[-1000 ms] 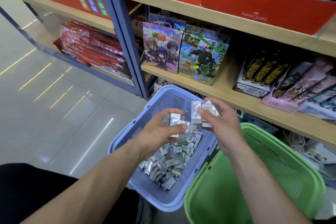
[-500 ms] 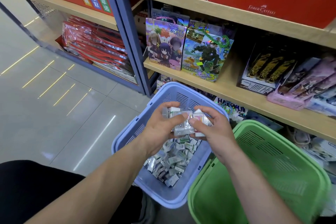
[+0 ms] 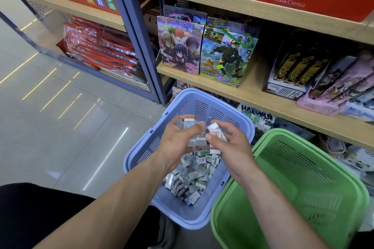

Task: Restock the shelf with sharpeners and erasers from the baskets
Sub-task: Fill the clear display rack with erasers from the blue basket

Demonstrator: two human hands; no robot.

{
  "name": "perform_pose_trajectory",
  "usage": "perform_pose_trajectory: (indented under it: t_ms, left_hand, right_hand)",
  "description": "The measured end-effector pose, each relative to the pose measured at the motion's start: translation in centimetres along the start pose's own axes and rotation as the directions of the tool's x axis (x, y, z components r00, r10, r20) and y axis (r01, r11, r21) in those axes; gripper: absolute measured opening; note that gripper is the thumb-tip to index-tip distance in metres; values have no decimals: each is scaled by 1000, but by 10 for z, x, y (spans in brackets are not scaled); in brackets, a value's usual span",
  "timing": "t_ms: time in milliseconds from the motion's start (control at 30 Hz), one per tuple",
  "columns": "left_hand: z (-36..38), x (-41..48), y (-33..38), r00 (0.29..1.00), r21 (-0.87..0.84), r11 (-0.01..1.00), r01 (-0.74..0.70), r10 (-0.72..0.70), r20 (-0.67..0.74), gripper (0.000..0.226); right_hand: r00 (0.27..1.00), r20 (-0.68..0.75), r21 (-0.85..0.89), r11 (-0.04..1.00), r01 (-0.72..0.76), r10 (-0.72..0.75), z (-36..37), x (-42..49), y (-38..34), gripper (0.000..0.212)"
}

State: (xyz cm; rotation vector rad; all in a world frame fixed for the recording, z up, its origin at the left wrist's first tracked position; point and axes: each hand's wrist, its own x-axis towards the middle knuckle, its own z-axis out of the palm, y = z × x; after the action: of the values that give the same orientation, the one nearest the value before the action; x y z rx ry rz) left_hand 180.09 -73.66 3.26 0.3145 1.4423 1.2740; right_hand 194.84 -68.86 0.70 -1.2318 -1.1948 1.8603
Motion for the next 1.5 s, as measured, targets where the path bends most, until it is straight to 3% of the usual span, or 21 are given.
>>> perform_pose_trajectory:
  t_ms: [100,233,367,433,533,600,700,800,867,1000,1200,1367,1500]
  left_hand:
    - [-2,5,-4,1000,45,999,-14,15,-9,44]
    - [-1,7,-11,999,81,997,-6,3,46,52]
    - [-10,13,-11,1000,151,988,18,-18,2,41]
    - [-19,18,-14,999,235,972,24,-16,-37,39]
    - [-29,21,-18,998,248,968,46,-32,-61,41]
    - [-30,22,-19,998,261,965,33,-19,-55,43]
    - [-24,21,-17,999,254,967,15,-7,-31,43]
    - [-16,17,-10,1000,184,983,22,-23,2,48]
    - [-10,14,-5,999,166,986,20,-25,25,47]
    - [0,9,0,994,176,983,44,-61,92,47]
    - [9,3,13,977,141,990,11,-41,211,49]
    - [28,-3,24,981,221,971,-88,46,187,35]
    - [48,-12,40,966,292,943,-158,88,241,44]
  right_hand:
    - [1000,31,-47,999,-3,5,0,1,2,37]
    - [998,-65,-83,997,-7,1,3,8,11,38]
    - [999,-29,-153,987,-44,40,0,13,19,40]
    - [997,-10,-247,966,-75,75,-2,17,24,45]
    - [994,8,-511,855,-89,108,-1,24,33,52]
    - [996,-6,-568,819,-77,89,2,25,27,50]
    - [998,54,-414,910,-3,28,4,23,12,33]
    - [980,198,-230,973,18,28,6,14,0,36]
    - [972,233,-194,981,21,25,4,11,-3,43]
    - [982,186,-97,995,-15,33,-7,10,-10,46]
    - [988,149,48,998,-43,36,-24,0,-27,30]
    - [988,145,-17,998,55,-52,-41,-9,-47,53]
    - [995,28,-28,995,95,-94,-60,-19,-71,30]
